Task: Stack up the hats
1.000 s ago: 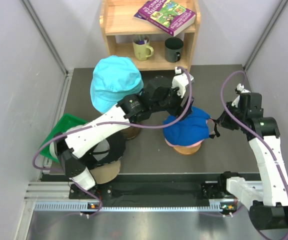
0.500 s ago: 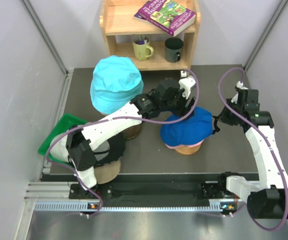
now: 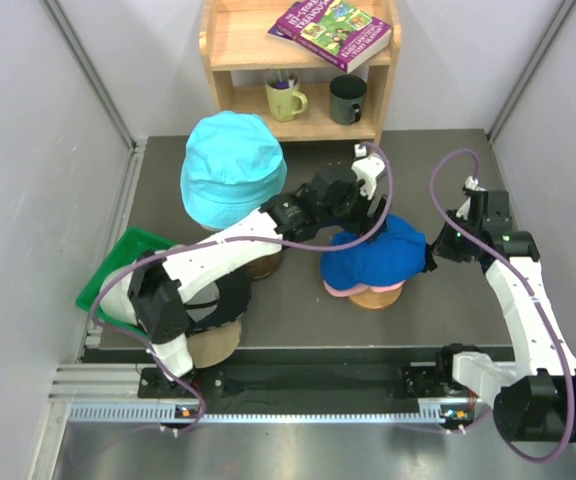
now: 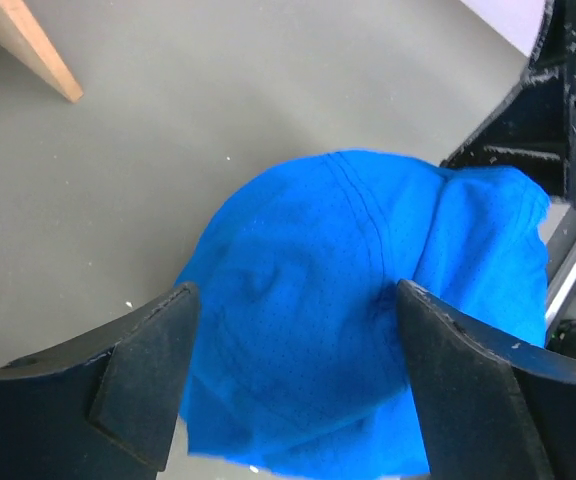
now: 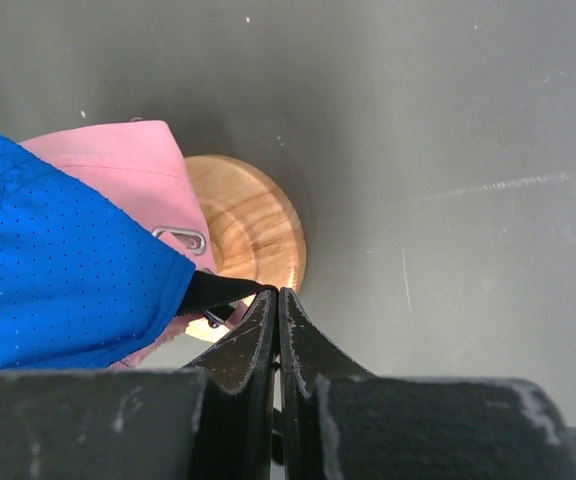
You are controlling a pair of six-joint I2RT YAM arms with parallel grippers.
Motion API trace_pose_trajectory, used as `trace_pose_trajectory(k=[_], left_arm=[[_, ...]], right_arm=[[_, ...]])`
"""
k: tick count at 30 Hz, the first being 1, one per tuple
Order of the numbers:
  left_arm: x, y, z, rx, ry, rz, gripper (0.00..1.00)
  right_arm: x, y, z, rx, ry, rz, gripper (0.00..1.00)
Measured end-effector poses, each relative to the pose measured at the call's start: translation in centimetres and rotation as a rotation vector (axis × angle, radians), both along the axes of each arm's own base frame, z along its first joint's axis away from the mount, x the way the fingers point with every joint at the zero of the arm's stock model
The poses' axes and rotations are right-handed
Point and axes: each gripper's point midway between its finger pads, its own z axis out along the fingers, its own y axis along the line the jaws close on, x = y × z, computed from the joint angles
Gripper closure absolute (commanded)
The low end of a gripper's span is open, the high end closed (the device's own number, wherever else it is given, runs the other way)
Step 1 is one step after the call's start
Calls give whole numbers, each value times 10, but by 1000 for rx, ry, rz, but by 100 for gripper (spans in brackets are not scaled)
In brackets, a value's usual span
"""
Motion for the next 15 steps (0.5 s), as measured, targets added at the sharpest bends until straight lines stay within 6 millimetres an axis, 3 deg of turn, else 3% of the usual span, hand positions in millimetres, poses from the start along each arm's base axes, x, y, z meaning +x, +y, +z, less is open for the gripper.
trace_pose_trajectory(k=[6,10,13,15], left_arm=[[-26,24,19,-51,-8,1,14],[-62,37,39,-120,-14,-21,21],[-82,40,38,-146,10,-41,25],[-85,39,32,-150,34,-39,27]], right_arm=[[-1,1,2,8,-5,3,100],[-1,2,2,15,-5,8,100],[-1,3,2,20,-4,12,100],[-1,4,2,24,-4,16,100]])
